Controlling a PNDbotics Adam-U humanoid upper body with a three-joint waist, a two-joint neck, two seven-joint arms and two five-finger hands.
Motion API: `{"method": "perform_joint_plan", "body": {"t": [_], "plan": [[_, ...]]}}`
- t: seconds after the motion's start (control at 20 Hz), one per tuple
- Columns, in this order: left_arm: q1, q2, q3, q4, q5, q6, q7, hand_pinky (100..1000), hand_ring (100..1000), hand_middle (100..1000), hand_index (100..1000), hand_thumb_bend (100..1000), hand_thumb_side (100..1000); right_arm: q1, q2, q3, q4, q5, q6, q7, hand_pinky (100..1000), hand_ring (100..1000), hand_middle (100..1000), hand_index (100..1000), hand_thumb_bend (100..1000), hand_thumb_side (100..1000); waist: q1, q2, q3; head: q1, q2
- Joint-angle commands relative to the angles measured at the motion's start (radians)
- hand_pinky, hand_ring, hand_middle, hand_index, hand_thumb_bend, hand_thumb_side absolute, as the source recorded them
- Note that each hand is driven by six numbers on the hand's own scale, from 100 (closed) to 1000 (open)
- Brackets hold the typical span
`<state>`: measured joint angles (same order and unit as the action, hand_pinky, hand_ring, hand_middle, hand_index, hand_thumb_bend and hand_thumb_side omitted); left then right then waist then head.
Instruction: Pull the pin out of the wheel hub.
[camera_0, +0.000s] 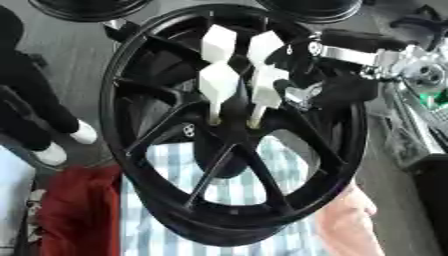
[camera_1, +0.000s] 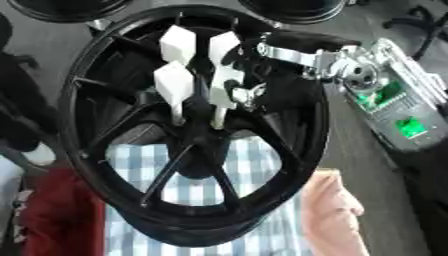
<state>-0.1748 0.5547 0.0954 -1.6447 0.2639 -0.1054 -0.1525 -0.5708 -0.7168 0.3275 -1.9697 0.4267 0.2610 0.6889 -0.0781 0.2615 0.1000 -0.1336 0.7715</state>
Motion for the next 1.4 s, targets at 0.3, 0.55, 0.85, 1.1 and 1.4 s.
{"method": "perform_joint_plan", "body": {"t": [0.3, 0.55, 0.85, 1.1, 1.4], "plan": [[-0.008, 0.028, 0.007, -0.012, -0.001, 0.003, 0.0, 811, 909, 737, 770, 100, 785, -0.006, -0.011, -0.006, 0.005, 0.005, -0.011, 0.012, 729, 780, 755, 891, 100, 781, 0.002, -0.011, 0.002, -0.002, -0.002], [-0.008, 0.028, 0.008, -0.012, -0.002, 0.004, 0.0, 812, 910, 737, 770, 100, 787, -0.004, -0.007, -0.005, 0.013, 0.012, -0.018, 0.017, 728, 779, 754, 891, 100, 793, 0.0, -0.008, 0.005, -0.004, -0.002], [-0.009, 0.028, 0.008, -0.013, -0.003, 0.005, 0.001, 813, 909, 737, 770, 100, 789, -0.003, -0.003, -0.004, 0.017, 0.018, -0.023, 0.019, 727, 778, 752, 894, 100, 795, -0.002, -0.004, 0.007, -0.005, -0.002], [-0.01, 0.027, 0.008, -0.012, -0.005, 0.008, 0.002, 814, 909, 737, 770, 100, 792, -0.002, -0.002, -0.003, 0.02, 0.022, -0.026, 0.019, 727, 778, 752, 895, 100, 798, -0.003, -0.001, 0.008, -0.006, -0.002], [-0.012, 0.027, 0.008, -0.014, -0.004, 0.009, 0.004, 814, 909, 735, 768, 100, 790, 0.001, 0.0, -0.001, 0.026, 0.032, -0.029, 0.018, 723, 775, 748, 893, 100, 781, -0.004, 0.001, 0.011, -0.008, -0.002]]}}
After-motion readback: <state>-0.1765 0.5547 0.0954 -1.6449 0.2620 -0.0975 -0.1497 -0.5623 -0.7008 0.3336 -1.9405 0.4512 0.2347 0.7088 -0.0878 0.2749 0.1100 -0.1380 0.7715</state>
